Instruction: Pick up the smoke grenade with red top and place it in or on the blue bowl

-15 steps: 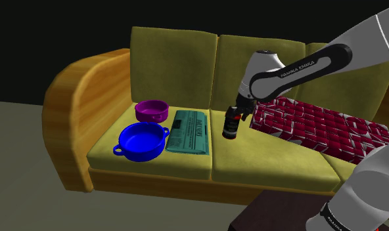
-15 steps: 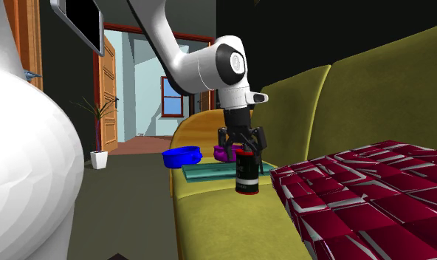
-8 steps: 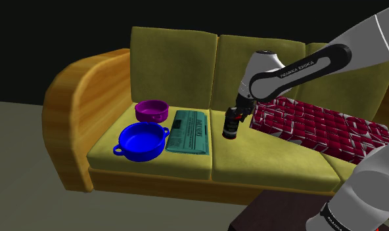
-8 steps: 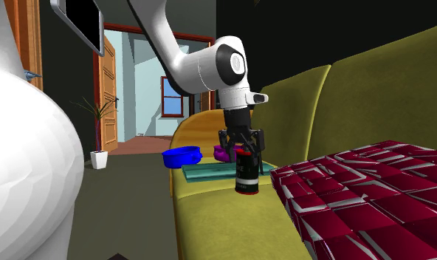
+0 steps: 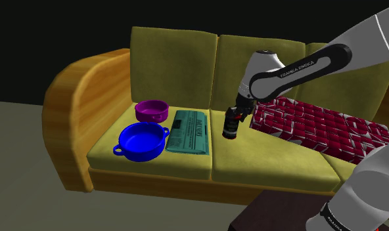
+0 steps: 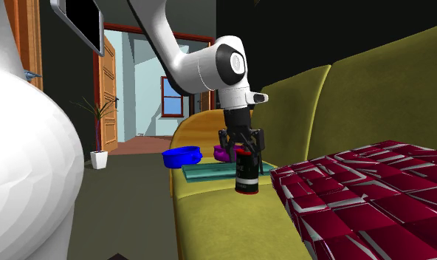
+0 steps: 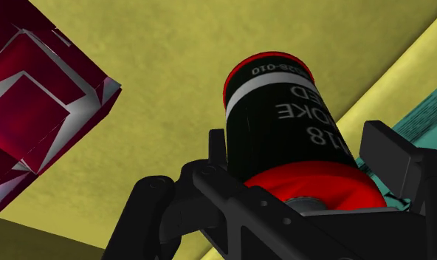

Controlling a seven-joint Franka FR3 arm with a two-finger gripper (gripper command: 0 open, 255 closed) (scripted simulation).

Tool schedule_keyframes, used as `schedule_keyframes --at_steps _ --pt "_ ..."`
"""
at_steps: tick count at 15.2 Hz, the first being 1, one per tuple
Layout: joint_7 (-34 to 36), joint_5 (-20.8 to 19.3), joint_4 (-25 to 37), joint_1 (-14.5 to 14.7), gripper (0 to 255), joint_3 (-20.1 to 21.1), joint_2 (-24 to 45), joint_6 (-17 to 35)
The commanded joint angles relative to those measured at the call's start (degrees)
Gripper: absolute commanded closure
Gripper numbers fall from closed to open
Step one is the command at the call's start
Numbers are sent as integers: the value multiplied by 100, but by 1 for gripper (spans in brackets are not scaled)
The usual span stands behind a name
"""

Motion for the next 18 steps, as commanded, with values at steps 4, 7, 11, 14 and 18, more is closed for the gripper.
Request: schedule_keyframes --at_steps 4,7,11,14,18 --pt "-43 41 162 14 255 -18 -174 -345" --pt "-71 66 298 23 255 -30 -293 -599" --pt "-104 91 495 31 255 -45 -431 -933" --pt "-125 106 656 36 255 -55 -518 -1180" --pt "-149 122 885 40 255 -67 -614 -1505"
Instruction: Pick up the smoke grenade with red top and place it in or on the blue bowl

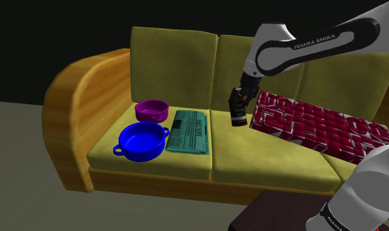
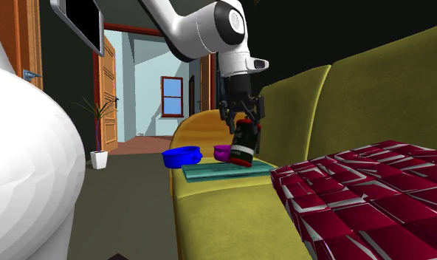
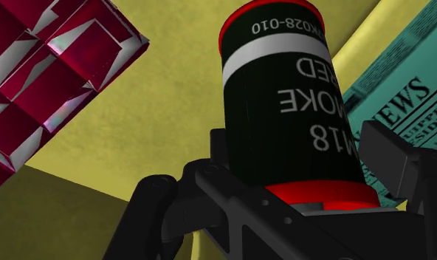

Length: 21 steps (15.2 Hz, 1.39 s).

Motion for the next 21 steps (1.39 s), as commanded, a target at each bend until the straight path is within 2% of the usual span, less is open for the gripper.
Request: schedule_keyframes --at_steps 1,12,21 --pt "-5 5 125 2 255 -2 -24 -149" --pt "-54 24 815 3 255 -27 -156 -969" --pt "1242 -104 1838 343 255 872 748 -1150"
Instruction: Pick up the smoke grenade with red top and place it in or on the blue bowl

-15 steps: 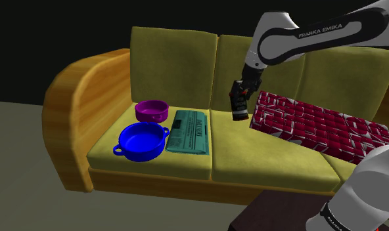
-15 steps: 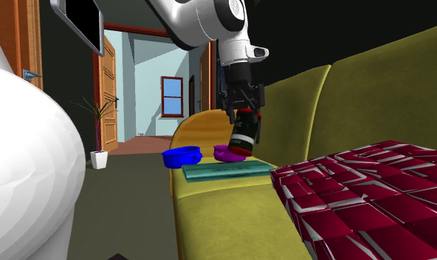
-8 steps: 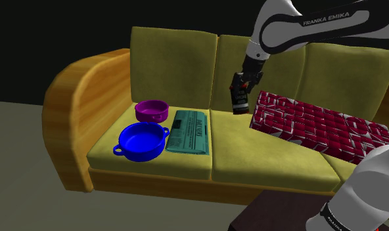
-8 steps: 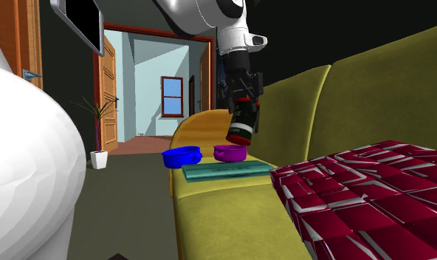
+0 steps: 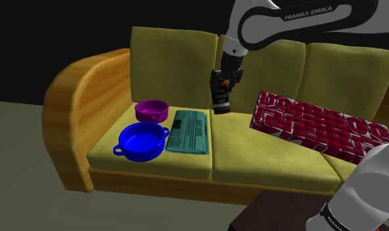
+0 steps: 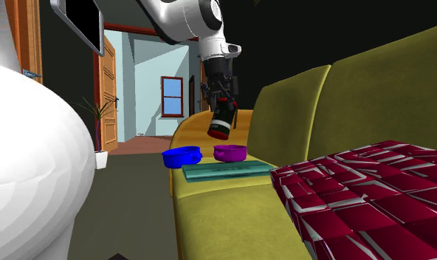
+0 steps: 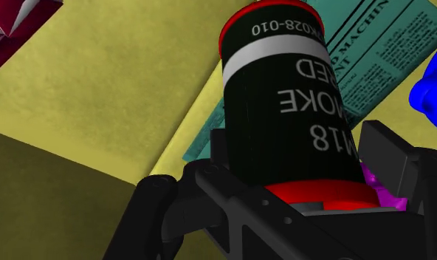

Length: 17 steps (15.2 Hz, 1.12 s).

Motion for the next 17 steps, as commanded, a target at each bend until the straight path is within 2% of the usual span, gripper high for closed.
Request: schedule_keyframes --at_steps 1,10,14,17 --pt "318 -63 219 85 255 200 213 -23" --pt "1653 -697 1889 538 255 933 1629 -496" --pt "2206 -1118 2888 894 255 1146 2426 -860" --pt "2562 -1463 3795 1264 255 1234 3104 -1221"
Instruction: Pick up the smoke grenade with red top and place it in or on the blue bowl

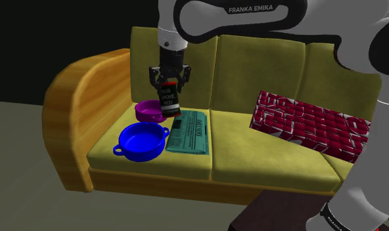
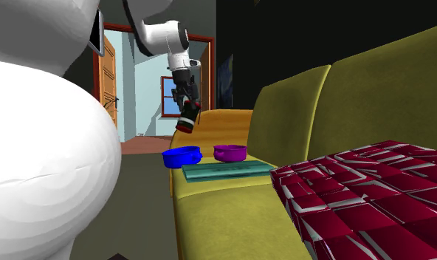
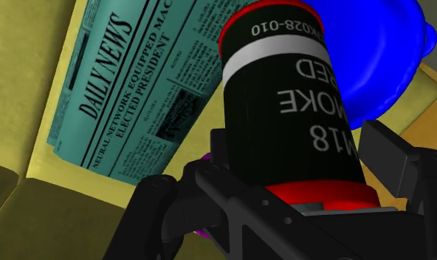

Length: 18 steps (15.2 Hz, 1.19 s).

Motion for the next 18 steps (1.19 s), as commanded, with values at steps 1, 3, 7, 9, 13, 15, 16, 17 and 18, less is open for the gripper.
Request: schedule_keyframes --at_steps 1,3,7,9,13,15,16,17,18 --pt "214 -245 666 263 255 35 494 -253" --pt "383 -483 1443 597 255 39 1021 -574" --pt "498 -938 3522 1451 255 -92 2287 -1431" --pt "553 -898 3148 1355 255 -78 2165 -1194" --pt "649 -855 2544 1204 255 -49 2000 -779" --pt "690 -844 2292 1145 255 -41 1944 -592" --pt "710 -840 2175 1119 255 -39 1921 -502" --pt "730 -838 2064 1095 255 -37 1902 -415" --pt "749 -836 1957 1073 255 -36 1885 -329"
